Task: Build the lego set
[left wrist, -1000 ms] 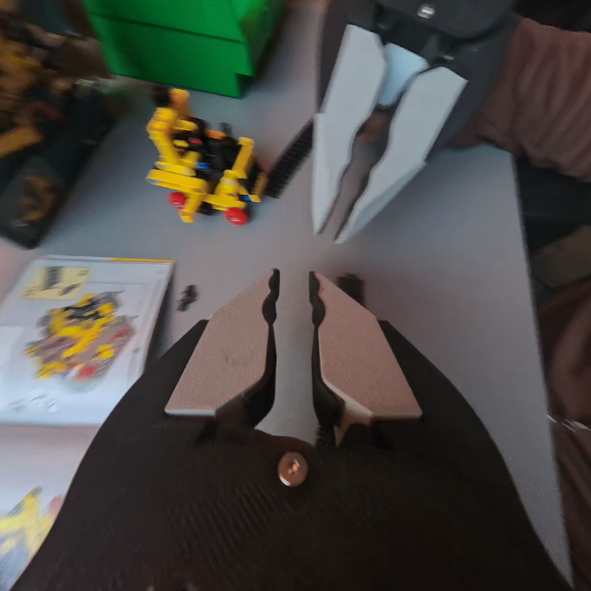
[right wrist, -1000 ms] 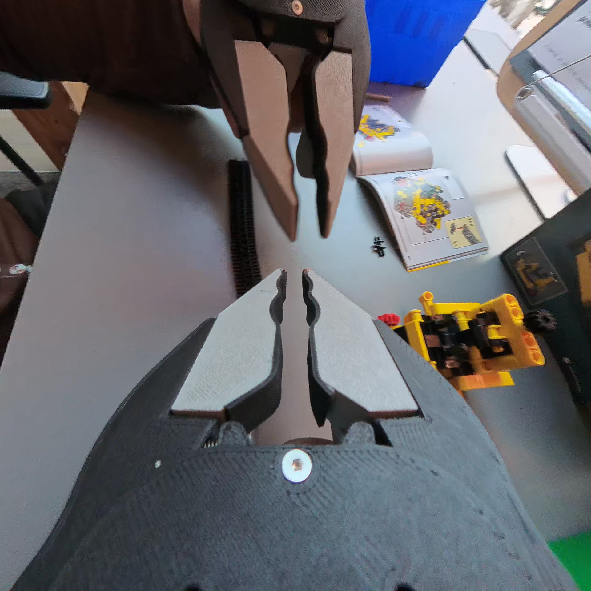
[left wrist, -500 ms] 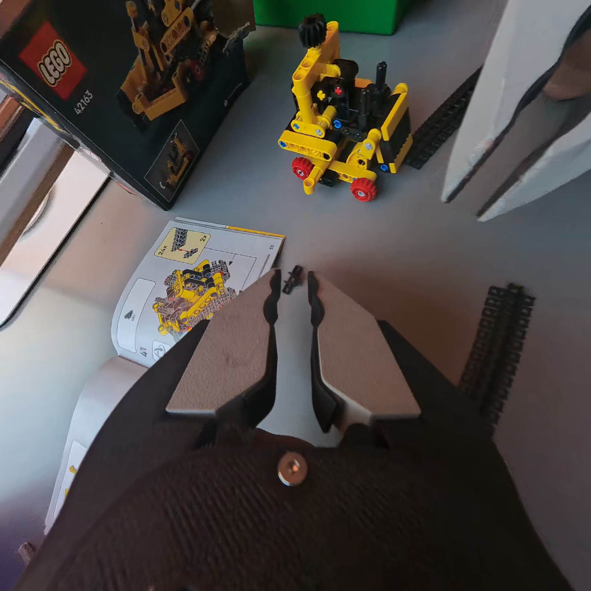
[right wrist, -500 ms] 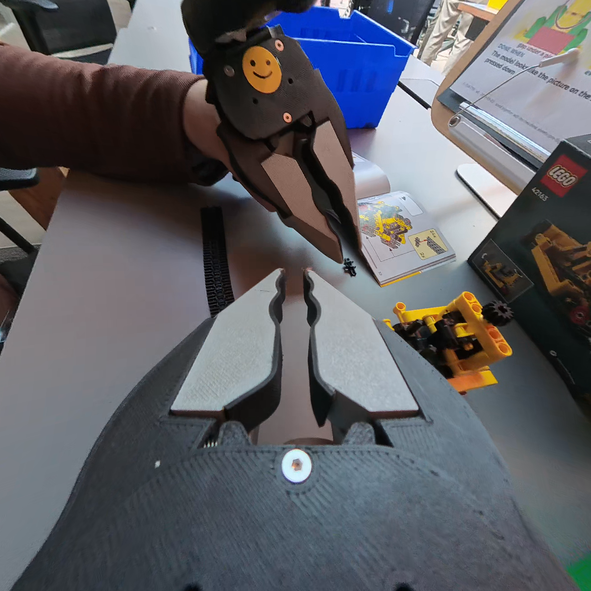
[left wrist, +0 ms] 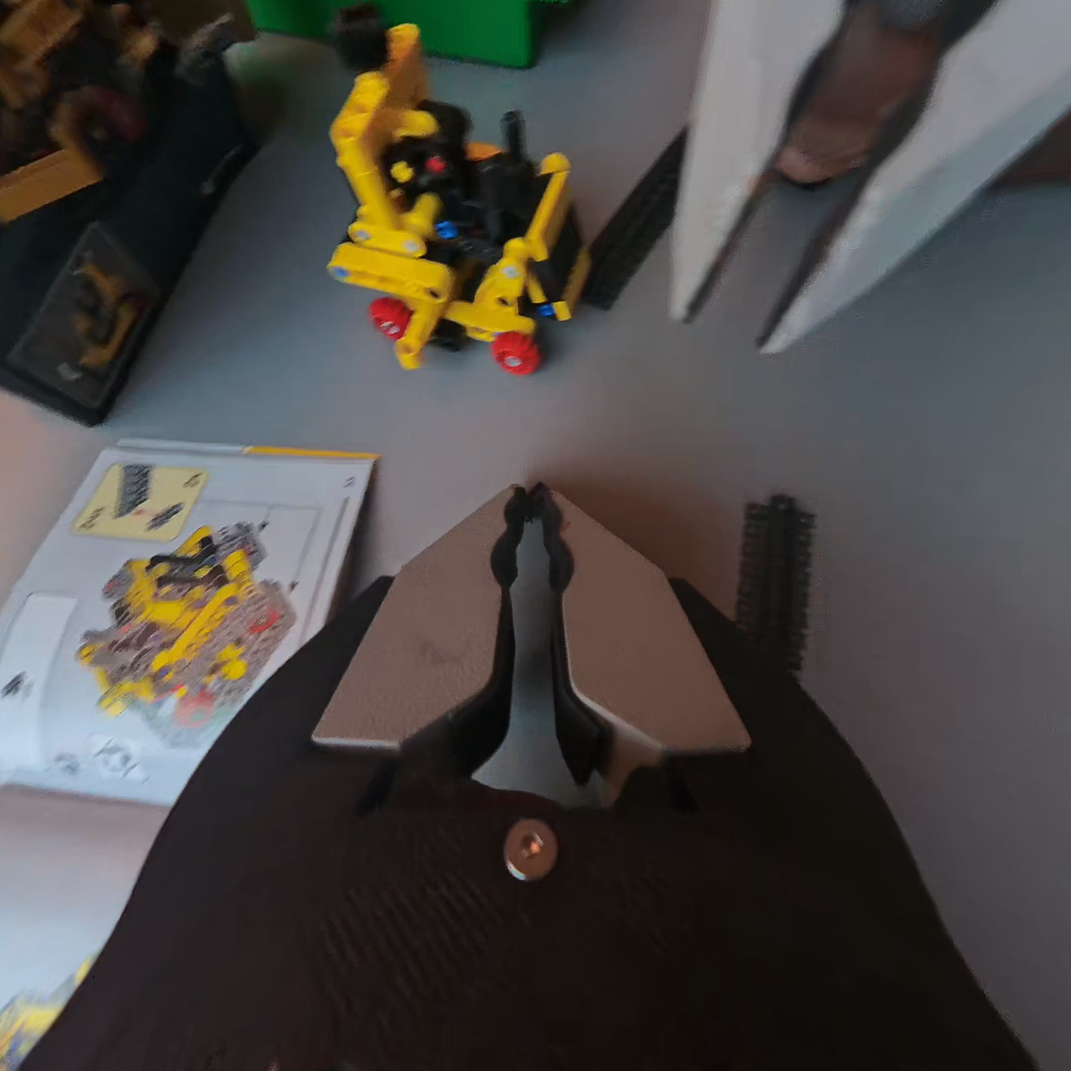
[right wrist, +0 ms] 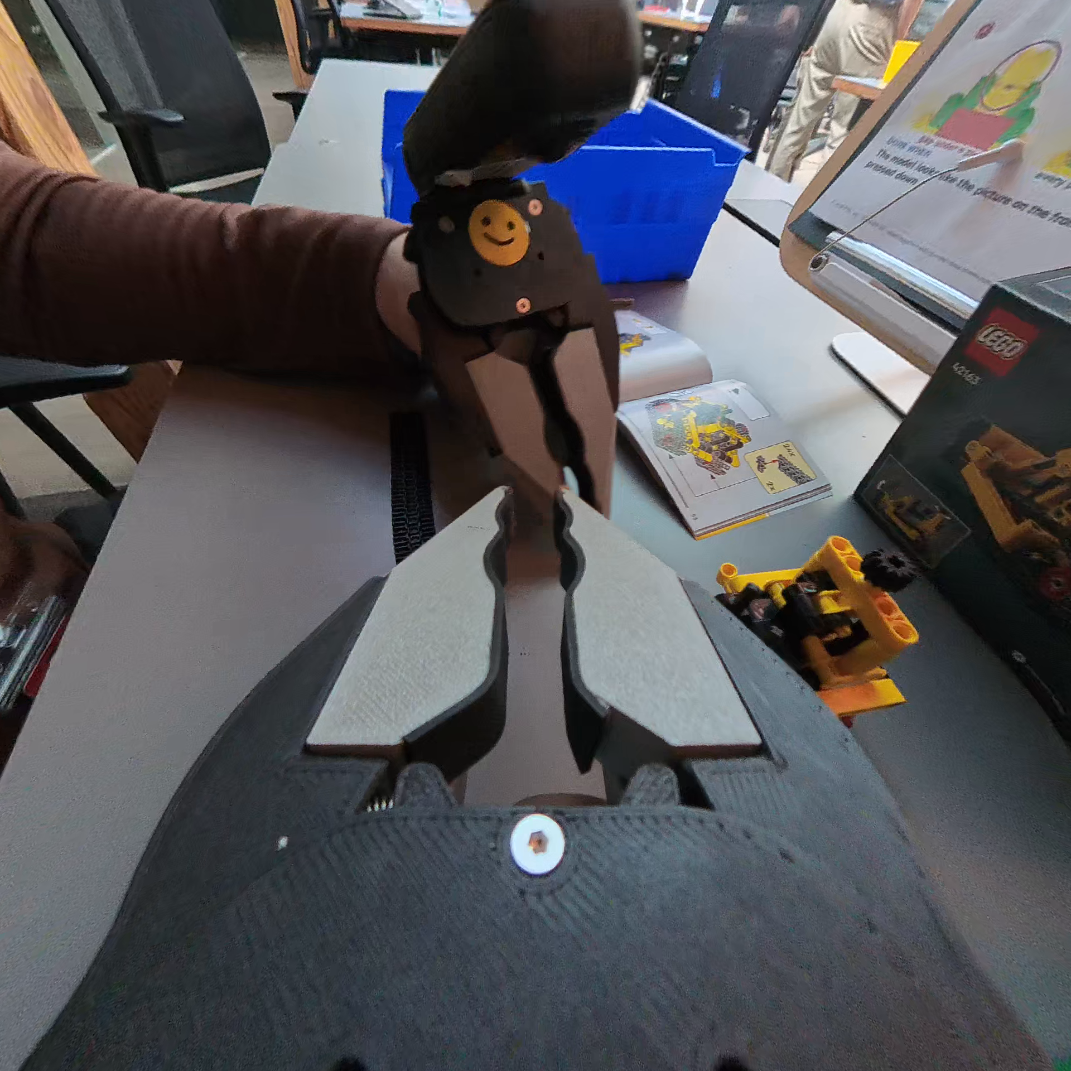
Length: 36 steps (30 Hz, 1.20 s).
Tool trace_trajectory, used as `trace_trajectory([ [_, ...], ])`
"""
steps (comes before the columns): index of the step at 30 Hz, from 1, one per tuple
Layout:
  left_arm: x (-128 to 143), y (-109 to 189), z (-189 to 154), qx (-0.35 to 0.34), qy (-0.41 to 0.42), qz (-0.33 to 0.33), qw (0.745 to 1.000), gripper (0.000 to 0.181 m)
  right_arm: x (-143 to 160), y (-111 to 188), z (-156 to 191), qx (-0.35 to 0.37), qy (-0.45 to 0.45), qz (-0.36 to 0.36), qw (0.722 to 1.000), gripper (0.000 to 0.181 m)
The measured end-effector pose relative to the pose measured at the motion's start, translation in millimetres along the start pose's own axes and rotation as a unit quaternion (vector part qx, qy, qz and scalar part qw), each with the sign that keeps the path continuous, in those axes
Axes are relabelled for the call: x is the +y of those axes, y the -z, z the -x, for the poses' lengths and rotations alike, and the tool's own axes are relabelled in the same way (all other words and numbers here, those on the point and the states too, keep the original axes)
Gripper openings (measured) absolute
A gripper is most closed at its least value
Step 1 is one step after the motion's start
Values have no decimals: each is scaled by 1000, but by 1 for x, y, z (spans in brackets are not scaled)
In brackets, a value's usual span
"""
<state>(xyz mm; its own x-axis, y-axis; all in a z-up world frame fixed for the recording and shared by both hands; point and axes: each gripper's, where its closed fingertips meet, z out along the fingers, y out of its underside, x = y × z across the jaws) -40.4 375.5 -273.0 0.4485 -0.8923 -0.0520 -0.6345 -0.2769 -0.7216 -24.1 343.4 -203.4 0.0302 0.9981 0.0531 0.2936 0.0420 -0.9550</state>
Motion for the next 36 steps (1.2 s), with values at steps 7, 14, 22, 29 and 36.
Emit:
trace_trajectory([
  [7,-25,-22,-56,60,-74,11,995,3,-7,8,-22,66,-10,-33,997,9],
  [14,-37,-13,-58,38,-70,-40,996,11,-11,12,-27,117,19,-35,992,6],
  [22,-50,23,-18,21,72,-140,987,18,-3,19,-35,172,98,10,980,7],
  [29,-60,37,6,-39,98,-188,976,14,1,34,-60,273,140,51,950,0],
  [36,-52,43,11,-43,99,-178,978,13,0,43,-69,300,118,46,946,0],
])
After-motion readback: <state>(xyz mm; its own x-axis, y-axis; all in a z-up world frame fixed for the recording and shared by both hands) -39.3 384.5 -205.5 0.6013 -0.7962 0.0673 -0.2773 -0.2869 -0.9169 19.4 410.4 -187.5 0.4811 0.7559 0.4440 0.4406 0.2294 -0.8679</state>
